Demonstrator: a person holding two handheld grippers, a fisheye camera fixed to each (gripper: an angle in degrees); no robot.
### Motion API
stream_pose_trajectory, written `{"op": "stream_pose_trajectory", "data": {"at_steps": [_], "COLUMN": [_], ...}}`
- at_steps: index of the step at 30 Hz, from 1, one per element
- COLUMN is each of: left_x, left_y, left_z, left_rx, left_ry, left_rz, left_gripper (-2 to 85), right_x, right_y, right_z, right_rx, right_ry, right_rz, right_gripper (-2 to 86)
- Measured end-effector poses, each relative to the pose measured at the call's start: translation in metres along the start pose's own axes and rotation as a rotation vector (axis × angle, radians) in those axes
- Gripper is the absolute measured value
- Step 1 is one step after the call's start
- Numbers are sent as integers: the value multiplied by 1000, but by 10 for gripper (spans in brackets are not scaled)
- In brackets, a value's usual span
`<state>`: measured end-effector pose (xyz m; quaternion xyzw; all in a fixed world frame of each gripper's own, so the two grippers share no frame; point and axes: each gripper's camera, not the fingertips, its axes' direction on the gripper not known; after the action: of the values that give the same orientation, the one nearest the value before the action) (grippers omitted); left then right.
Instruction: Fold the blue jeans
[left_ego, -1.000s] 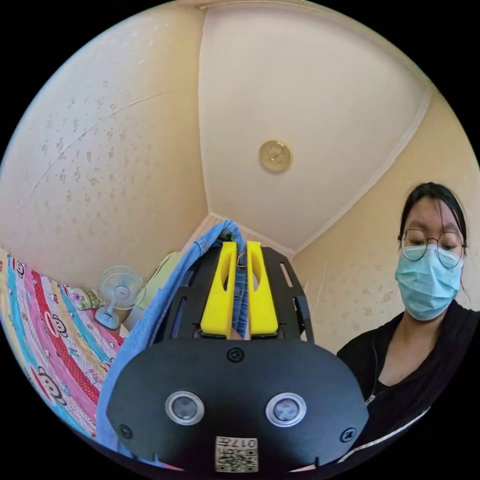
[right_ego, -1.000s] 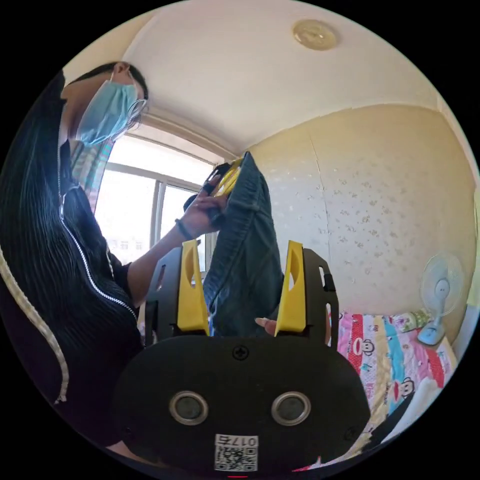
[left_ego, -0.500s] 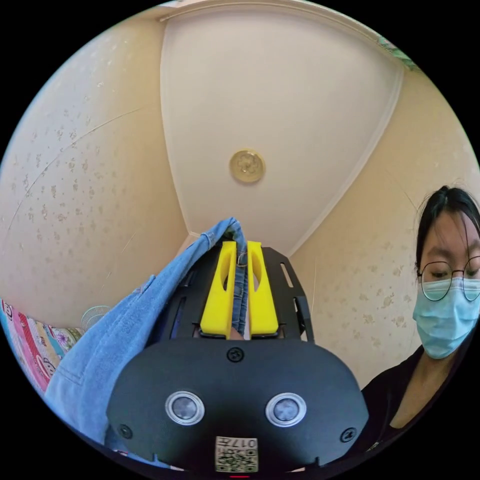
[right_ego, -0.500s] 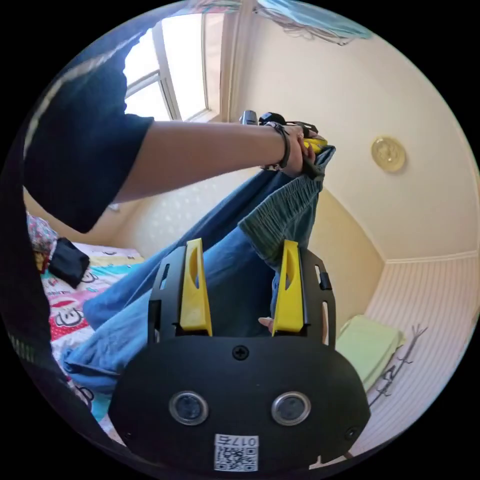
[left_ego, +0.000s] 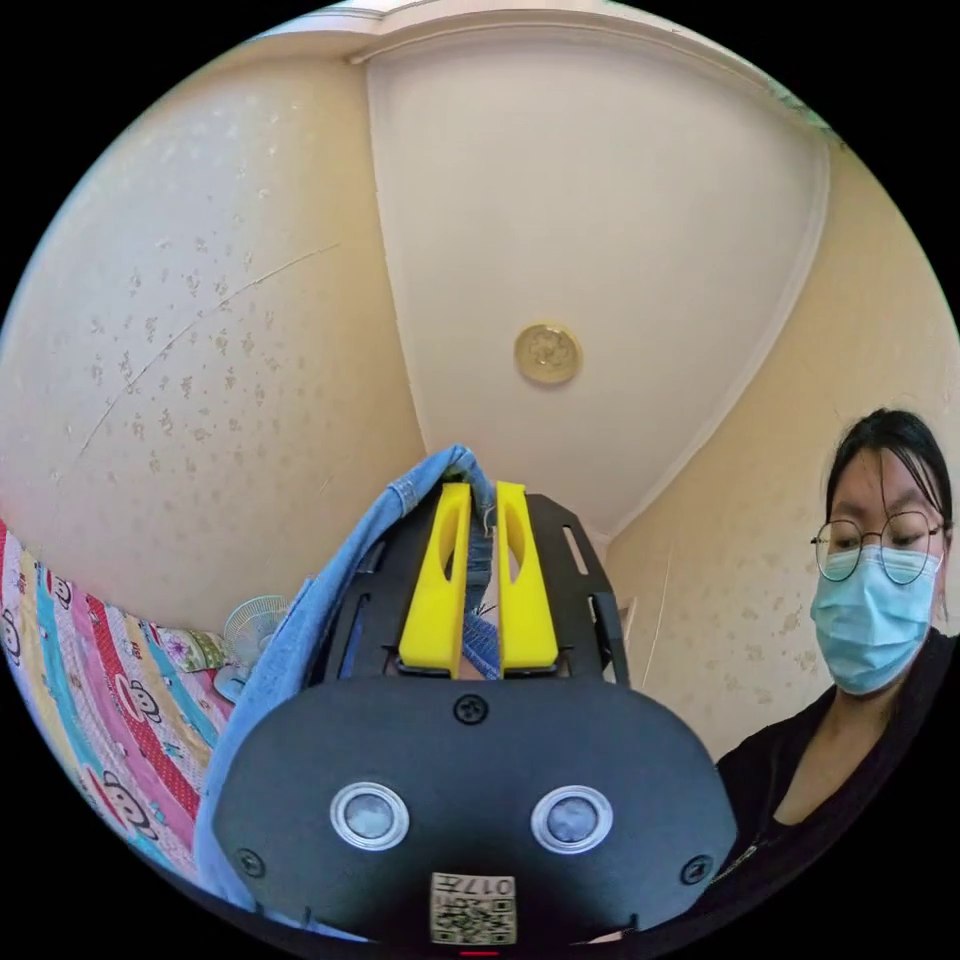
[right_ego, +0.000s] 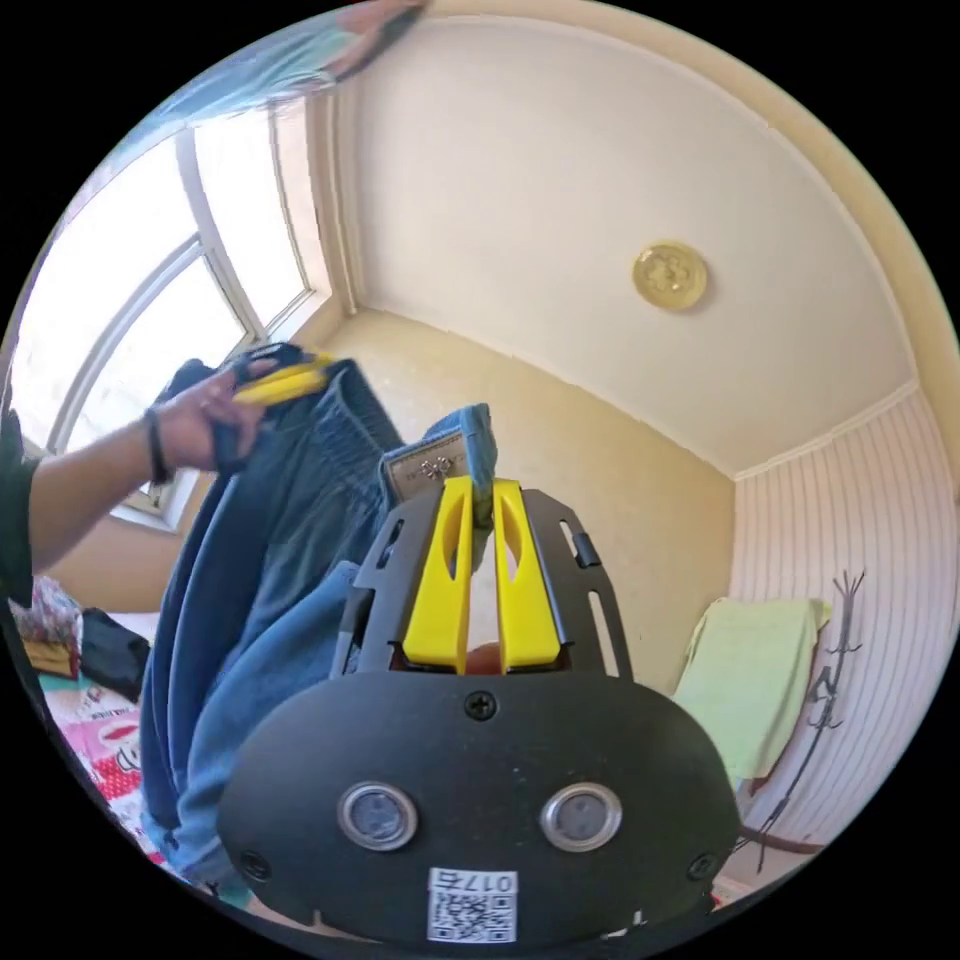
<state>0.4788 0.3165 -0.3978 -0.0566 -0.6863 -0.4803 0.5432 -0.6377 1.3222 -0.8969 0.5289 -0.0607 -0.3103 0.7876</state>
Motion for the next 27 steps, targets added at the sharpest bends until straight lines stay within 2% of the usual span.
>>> {"op": "stream_pose_trajectory", "data": {"at_steps": [5,9,12,15,18,20,23,25,27], "left_x": [-23,-6,18,44,73,93,125,147,155], "left_y": [21,46,62,78,106,128,161,178,182], "left_z": [-55,-103,-136,-135,-108,-91,-73,-73,-81], "left_rx": [-49,-71,-98,-273,-470,-521,-462,-332,-221], "left_ry": [76,126,33,-28,46,83,-67,-307,-470], "left_rz": [-53,138,311,457,551,596,675,764,767], "left_gripper": [74,83,108,141,171,178,181,178,167], "right_x": [29,24,8,-3,-12,-14,-20,-22,-24], "right_y": [-32,-65,-90,-112,-132,-144,-162,-170,-178], "right_z": [14,22,28,31,30,30,33,31,22], "right_rx": [47,73,80,102,133,152,138,134,149], "right_ry": [-5,-27,-49,-55,-2,2,-5,-25,-70], "right_rz": [103,80,7,-11,-40,-42,-43,-35,-42], "right_gripper": [41,40,40,40,40,40,41,41,41]}}
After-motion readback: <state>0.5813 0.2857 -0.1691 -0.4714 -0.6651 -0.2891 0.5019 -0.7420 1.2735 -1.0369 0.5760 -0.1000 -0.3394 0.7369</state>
